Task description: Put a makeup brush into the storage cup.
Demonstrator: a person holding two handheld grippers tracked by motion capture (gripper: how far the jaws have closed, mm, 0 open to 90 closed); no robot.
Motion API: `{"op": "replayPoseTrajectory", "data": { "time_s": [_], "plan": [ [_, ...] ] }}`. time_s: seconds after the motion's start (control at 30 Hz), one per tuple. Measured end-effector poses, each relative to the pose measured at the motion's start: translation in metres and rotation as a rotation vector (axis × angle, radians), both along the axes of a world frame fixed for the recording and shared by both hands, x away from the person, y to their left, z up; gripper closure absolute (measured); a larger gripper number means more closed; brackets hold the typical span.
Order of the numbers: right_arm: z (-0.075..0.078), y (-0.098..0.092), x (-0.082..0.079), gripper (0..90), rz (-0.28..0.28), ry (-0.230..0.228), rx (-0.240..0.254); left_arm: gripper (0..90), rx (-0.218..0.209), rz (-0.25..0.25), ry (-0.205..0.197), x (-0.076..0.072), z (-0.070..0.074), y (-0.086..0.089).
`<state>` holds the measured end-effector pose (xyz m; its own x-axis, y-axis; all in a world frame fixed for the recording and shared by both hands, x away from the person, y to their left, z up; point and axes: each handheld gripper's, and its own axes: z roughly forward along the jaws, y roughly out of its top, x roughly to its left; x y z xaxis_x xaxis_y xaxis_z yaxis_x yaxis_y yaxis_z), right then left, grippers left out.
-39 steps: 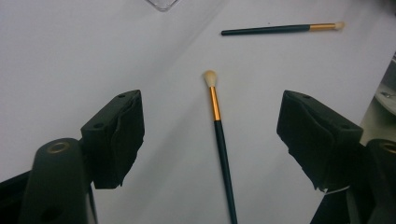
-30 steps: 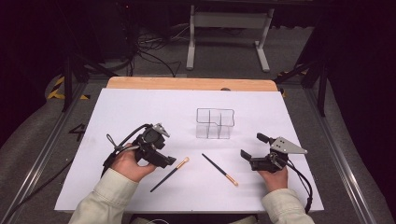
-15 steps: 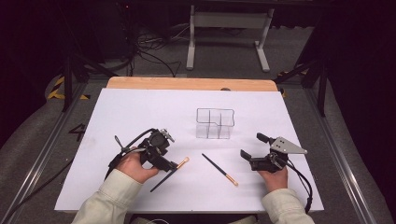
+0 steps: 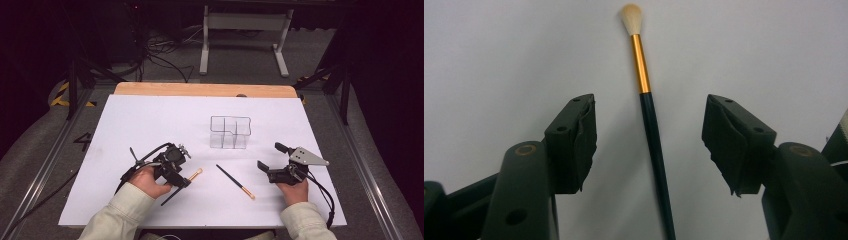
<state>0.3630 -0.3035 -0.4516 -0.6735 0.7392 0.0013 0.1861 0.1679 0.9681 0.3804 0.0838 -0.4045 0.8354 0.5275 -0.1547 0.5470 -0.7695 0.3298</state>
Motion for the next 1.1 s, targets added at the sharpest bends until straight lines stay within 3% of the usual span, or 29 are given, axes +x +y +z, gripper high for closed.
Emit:
{"op": "replayPoseTrajectory", "data": {
  "time_s": [0.13, 0.4, 0.67, 0.9, 1.1],
  "plan": [
    [0.000, 0.000, 0.000, 2.1, 0.004, 0.001, 0.004, 43.9, 0.034, -0.011, 0.004, 0.000, -0.004, -0.003],
    [0.000, 0.000, 0.000, 2.1, 0.004, 0.006, 0.008, 46.9, 0.061, -0.028, 0.009, -0.002, -0.009, -0.007],
    [0.000, 0.000, 0.000, 2.1, 0.005, 0.010, 0.009, 50.4, 0.092, -0.041, 0.036, -0.004, -0.013, -0.011],
    [0.000, -0.001, 0.000, 2.1, 0.013, 0.016, 0.014, 57.4, 0.127, -0.049, 0.083, -0.003, -0.020, -0.013],
    [-0.001, 0.000, 0.001, 2.1, 0.014, 0.017, 0.012, 63.3, 0.134, -0.038, 0.081, -0.002, -0.020, -0.013]
  ]
}}
